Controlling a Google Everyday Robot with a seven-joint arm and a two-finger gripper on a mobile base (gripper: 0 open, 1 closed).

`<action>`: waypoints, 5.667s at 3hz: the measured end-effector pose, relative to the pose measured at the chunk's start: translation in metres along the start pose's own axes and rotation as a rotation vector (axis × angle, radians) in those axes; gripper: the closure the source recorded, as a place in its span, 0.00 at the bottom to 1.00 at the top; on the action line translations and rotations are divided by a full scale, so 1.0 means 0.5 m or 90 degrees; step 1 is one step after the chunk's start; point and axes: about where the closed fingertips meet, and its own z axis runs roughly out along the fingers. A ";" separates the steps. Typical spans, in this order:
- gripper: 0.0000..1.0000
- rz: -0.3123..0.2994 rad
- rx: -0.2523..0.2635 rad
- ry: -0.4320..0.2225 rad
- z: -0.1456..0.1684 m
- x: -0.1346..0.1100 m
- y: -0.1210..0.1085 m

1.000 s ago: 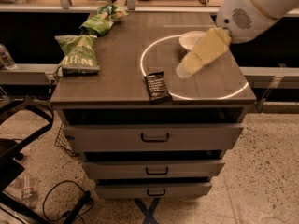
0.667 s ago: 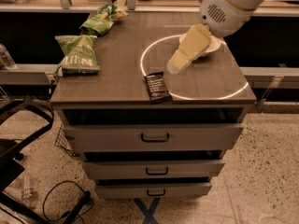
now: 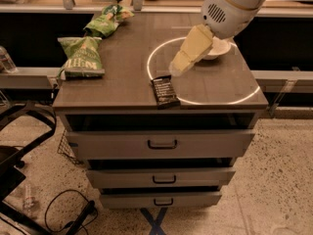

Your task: Move rxbar chocolate near green rice chip bag

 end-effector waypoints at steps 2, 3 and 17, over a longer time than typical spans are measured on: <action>0.00 0.106 -0.009 0.020 0.063 0.010 0.014; 0.00 0.200 0.016 0.090 0.113 0.010 -0.007; 1.00 0.358 0.070 0.197 0.286 -0.108 0.010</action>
Offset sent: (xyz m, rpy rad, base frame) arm 0.0033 0.0151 -0.0555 0.0954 0.1576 -0.3594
